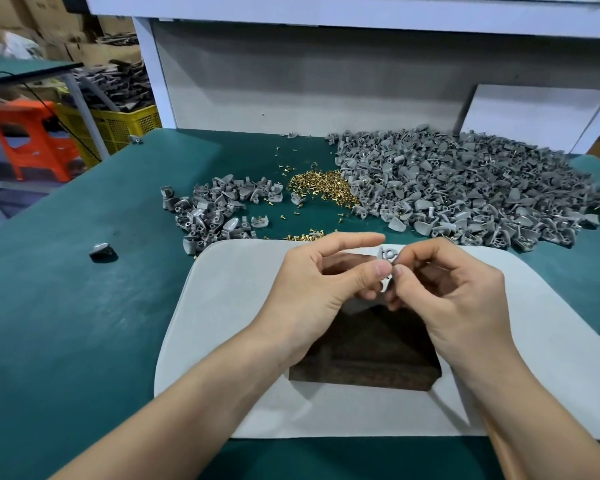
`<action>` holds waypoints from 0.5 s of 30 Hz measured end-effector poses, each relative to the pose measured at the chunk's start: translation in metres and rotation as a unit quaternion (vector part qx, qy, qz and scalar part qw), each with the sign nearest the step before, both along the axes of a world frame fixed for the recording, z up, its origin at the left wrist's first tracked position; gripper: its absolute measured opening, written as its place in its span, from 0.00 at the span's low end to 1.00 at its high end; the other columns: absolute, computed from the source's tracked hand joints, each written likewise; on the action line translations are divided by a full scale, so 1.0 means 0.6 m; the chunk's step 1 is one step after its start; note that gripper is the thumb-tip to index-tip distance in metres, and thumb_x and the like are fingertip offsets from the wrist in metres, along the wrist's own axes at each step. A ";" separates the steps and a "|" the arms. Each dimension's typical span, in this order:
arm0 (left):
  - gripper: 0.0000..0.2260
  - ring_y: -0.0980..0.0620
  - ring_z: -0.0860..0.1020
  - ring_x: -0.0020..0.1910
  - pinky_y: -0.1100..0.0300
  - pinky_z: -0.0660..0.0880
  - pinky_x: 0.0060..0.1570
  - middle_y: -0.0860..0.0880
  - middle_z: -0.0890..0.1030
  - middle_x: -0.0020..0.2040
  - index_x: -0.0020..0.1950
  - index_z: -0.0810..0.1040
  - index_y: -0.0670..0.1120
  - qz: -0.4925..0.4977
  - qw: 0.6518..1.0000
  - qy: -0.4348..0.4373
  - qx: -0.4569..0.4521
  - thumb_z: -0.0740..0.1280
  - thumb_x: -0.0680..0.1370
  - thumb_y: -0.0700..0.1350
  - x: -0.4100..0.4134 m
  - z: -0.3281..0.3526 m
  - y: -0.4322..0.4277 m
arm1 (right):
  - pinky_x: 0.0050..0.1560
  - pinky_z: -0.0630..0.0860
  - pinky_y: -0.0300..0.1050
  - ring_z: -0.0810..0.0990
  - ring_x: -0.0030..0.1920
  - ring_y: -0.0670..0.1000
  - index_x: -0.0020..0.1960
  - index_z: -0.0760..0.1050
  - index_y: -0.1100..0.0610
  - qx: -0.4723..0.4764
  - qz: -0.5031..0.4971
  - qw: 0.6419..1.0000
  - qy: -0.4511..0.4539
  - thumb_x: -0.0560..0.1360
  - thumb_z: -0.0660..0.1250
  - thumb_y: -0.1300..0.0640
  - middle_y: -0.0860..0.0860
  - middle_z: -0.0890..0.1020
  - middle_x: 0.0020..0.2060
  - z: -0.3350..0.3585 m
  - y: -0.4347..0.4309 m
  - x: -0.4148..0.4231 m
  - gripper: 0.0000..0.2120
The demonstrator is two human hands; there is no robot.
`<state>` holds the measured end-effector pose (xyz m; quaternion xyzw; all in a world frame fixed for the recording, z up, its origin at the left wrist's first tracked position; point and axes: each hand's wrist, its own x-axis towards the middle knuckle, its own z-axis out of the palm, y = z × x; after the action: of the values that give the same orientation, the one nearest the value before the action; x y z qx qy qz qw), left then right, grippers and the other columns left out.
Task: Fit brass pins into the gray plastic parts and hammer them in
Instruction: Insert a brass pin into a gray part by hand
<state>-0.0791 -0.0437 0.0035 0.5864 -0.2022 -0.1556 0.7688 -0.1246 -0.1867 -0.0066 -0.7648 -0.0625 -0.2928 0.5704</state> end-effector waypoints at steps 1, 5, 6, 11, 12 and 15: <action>0.16 0.55 0.79 0.34 0.67 0.76 0.38 0.47 0.83 0.39 0.51 0.82 0.45 -0.005 1.000 0.007 -0.011 0.73 0.64 0.42 0.000 0.000 0.000 | 0.32 0.78 0.43 0.79 0.27 0.52 0.38 0.76 0.51 -0.002 -0.004 1.000 0.001 0.68 0.70 0.56 0.56 0.80 0.31 -0.001 0.000 0.001 0.03; 0.14 0.56 0.82 0.41 0.66 0.78 0.41 0.48 0.84 0.41 0.51 0.82 0.43 -0.015 0.999 0.024 -0.030 0.73 0.66 0.37 0.001 -0.001 0.001 | 0.33 0.78 0.43 0.79 0.28 0.51 0.39 0.76 0.52 -0.001 -0.011 1.000 0.011 0.68 0.69 0.57 0.54 0.81 0.31 -0.003 -0.003 0.003 0.02; 0.13 0.55 0.82 0.42 0.66 0.78 0.42 0.48 0.84 0.42 0.52 0.82 0.43 -0.017 0.999 0.022 -0.028 0.72 0.68 0.35 0.001 0.000 0.002 | 0.33 0.78 0.43 0.80 0.28 0.51 0.39 0.76 0.53 0.005 -0.013 1.000 0.014 0.68 0.68 0.58 0.54 0.81 0.31 -0.004 -0.005 0.004 0.02; 0.12 0.54 0.83 0.39 0.66 0.78 0.40 0.48 0.84 0.40 0.53 0.80 0.40 -0.030 0.999 0.030 -0.033 0.68 0.72 0.30 -0.002 0.002 0.002 | 0.32 0.78 0.41 0.80 0.28 0.52 0.39 0.77 0.54 0.033 0.002 0.999 0.016 0.68 0.69 0.58 0.55 0.80 0.30 -0.003 -0.006 0.004 0.01; 0.12 0.55 0.83 0.38 0.66 0.78 0.40 0.48 0.84 0.40 0.53 0.80 0.40 -0.030 0.999 0.029 -0.033 0.68 0.72 0.29 -0.002 0.002 0.003 | 0.32 0.78 0.42 0.80 0.28 0.52 0.39 0.77 0.54 0.036 0.005 0.999 0.016 0.68 0.69 0.56 0.55 0.80 0.30 -0.002 -0.005 0.003 0.02; 0.12 0.55 0.83 0.40 0.66 0.78 0.42 0.49 0.84 0.40 0.52 0.80 0.41 -0.025 0.999 0.024 -0.031 0.69 0.72 0.30 0.000 0.001 0.002 | 0.32 0.78 0.41 0.80 0.27 0.52 0.39 0.77 0.54 0.035 0.008 0.999 0.019 0.66 0.69 0.54 0.55 0.80 0.30 0.000 -0.003 0.003 0.04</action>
<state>-0.0792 -0.0426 0.0042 0.5529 -0.2032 -0.1822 0.7873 -0.1230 -0.1887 -0.0068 -0.7493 -0.0474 -0.2756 0.6003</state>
